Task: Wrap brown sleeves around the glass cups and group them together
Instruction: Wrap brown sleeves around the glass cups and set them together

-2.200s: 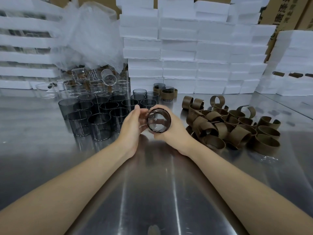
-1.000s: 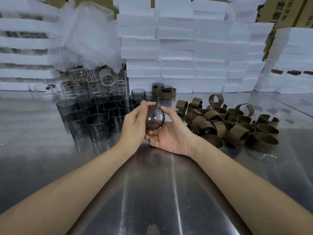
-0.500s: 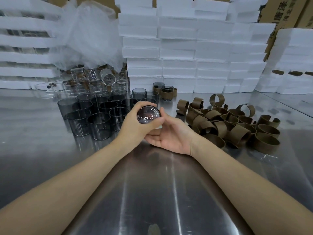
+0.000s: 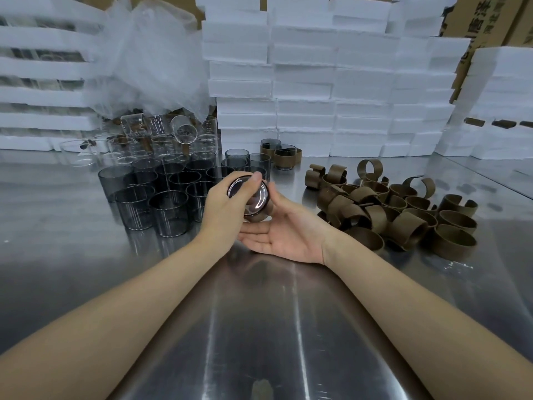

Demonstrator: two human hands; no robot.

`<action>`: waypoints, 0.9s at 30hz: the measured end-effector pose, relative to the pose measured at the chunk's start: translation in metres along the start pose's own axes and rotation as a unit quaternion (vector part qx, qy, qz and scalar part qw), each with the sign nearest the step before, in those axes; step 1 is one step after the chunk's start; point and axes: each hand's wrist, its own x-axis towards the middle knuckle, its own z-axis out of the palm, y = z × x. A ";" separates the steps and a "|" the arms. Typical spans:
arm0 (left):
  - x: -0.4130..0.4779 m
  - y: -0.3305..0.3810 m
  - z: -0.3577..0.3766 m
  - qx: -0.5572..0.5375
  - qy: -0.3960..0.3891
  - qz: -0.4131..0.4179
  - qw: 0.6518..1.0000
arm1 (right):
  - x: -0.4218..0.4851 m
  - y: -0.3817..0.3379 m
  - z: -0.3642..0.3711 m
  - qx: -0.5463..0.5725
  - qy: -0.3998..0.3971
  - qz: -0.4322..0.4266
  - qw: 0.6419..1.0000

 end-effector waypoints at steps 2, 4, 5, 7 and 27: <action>-0.001 -0.001 0.000 0.004 0.016 -0.006 1.000 | 0.000 0.000 0.000 -0.016 -0.001 0.002 1.000; -0.002 -0.002 0.001 0.019 0.028 0.002 0.999 | 0.001 0.001 0.000 -0.030 0.001 -0.008 1.000; -0.003 -0.002 0.002 0.030 0.037 0.011 0.999 | 0.001 0.002 0.000 -0.034 0.004 -0.018 0.999; -0.005 -0.003 0.003 0.050 0.049 0.022 0.997 | 0.000 0.004 0.001 -0.049 0.011 -0.040 0.998; -0.020 -0.005 0.016 0.459 -0.193 0.277 0.821 | 0.009 0.009 0.000 -0.367 0.359 -0.330 0.793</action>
